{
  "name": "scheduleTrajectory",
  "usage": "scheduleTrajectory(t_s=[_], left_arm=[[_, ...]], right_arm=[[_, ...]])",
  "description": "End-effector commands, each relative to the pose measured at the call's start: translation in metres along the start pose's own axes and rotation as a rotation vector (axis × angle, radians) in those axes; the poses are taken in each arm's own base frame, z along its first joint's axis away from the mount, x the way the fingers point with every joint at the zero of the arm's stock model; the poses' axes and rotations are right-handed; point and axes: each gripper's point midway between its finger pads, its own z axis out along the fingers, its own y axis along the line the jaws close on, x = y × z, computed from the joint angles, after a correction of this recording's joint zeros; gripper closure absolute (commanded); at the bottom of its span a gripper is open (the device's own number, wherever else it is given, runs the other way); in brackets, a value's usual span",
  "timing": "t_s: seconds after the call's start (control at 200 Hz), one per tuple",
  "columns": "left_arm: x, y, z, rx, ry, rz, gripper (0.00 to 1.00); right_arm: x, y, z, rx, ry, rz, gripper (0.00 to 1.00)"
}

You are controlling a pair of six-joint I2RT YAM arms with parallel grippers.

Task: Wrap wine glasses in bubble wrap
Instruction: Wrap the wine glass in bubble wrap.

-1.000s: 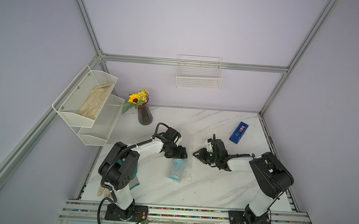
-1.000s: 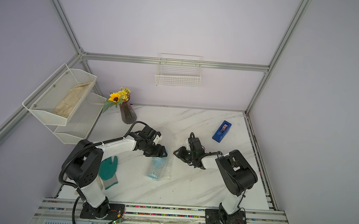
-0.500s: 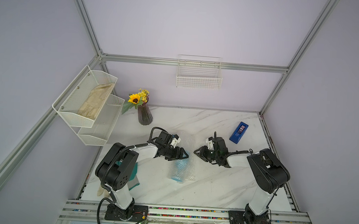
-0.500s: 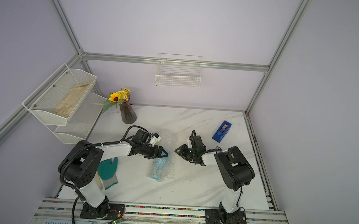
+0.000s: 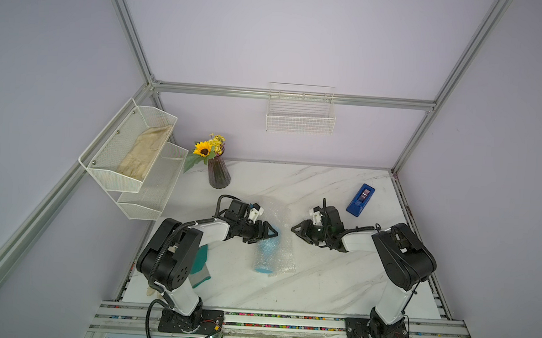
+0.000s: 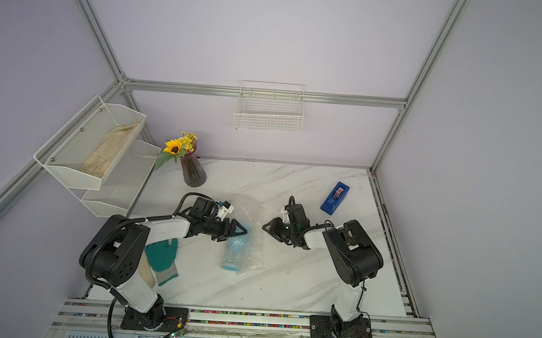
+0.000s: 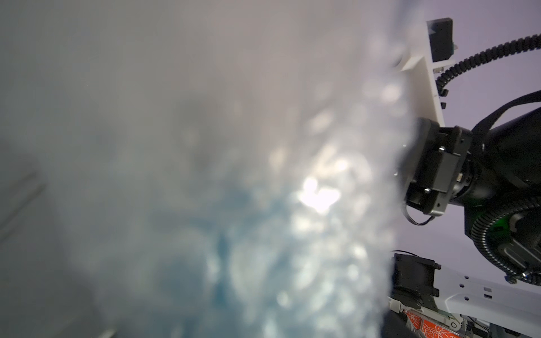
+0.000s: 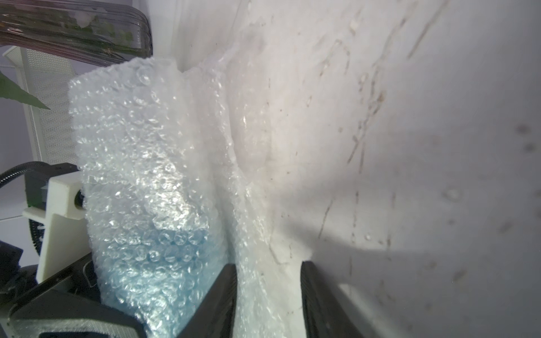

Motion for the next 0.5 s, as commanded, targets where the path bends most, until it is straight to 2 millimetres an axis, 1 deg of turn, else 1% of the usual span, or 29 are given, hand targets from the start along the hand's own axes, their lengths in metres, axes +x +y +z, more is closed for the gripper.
scheduleTrajectory(t_s=[0.0, 0.095, 0.18, 0.365, 0.495], left_arm=[[0.008, 0.001, -0.011, 0.020, -0.001, -0.005, 0.33], [0.007, 0.003, -0.014, 0.033, -0.004, -0.016, 0.33], [0.007, 0.005, -0.016, 0.033, -0.007, -0.021, 0.34], [0.010, 0.012, -0.016, 0.025, 0.001, -0.034, 0.34], [0.009, 0.011, -0.017, 0.030, -0.001, -0.028, 0.34]], right_arm=[[0.007, -0.007, 0.011, 0.014, 0.034, 0.027, 0.58], [0.014, -0.003, 0.019, 0.005, 0.070, 0.027, 0.58], [0.018, -0.006, 0.025, 0.032, 0.089, 0.024, 0.57], [0.022, -0.012, 0.031, 0.117, 0.099, 0.004, 0.56], [0.024, -0.015, 0.034, 0.185, 0.087, -0.022, 0.54]])
